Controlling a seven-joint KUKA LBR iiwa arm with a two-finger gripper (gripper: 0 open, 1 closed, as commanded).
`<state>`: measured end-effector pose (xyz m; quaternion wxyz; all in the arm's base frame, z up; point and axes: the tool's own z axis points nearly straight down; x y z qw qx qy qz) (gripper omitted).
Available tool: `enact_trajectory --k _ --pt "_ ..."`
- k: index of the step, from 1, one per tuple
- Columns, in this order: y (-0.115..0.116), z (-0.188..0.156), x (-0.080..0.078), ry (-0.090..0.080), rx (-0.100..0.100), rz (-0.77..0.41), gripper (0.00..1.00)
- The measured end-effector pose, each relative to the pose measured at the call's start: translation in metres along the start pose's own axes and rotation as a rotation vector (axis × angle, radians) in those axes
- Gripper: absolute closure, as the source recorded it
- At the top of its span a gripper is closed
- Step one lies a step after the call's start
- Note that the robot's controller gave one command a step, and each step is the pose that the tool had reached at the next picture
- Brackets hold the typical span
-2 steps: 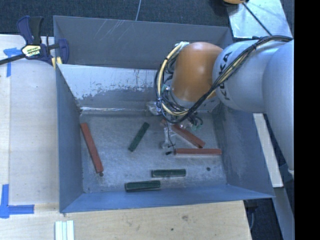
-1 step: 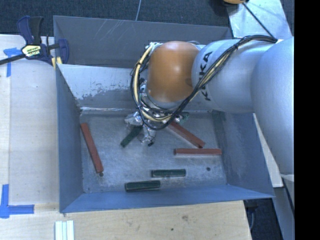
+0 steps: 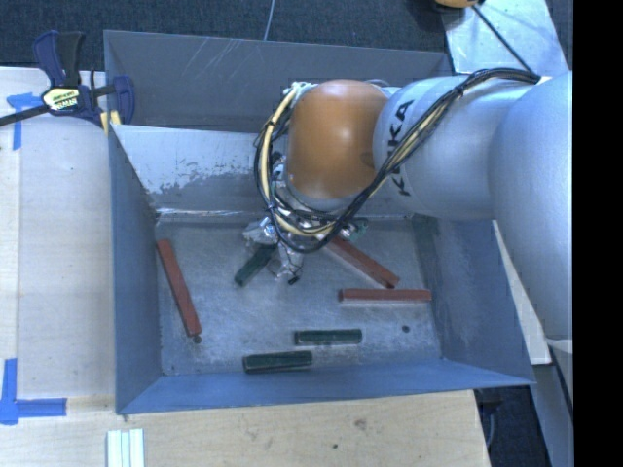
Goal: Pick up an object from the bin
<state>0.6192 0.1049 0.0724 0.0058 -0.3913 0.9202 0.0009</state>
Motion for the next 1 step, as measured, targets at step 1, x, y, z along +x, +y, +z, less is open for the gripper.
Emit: enact_trajectory --k 1 --pt "0.0087 -0.1398 0.0128 0.007 -0.002 -0.146 1.0"
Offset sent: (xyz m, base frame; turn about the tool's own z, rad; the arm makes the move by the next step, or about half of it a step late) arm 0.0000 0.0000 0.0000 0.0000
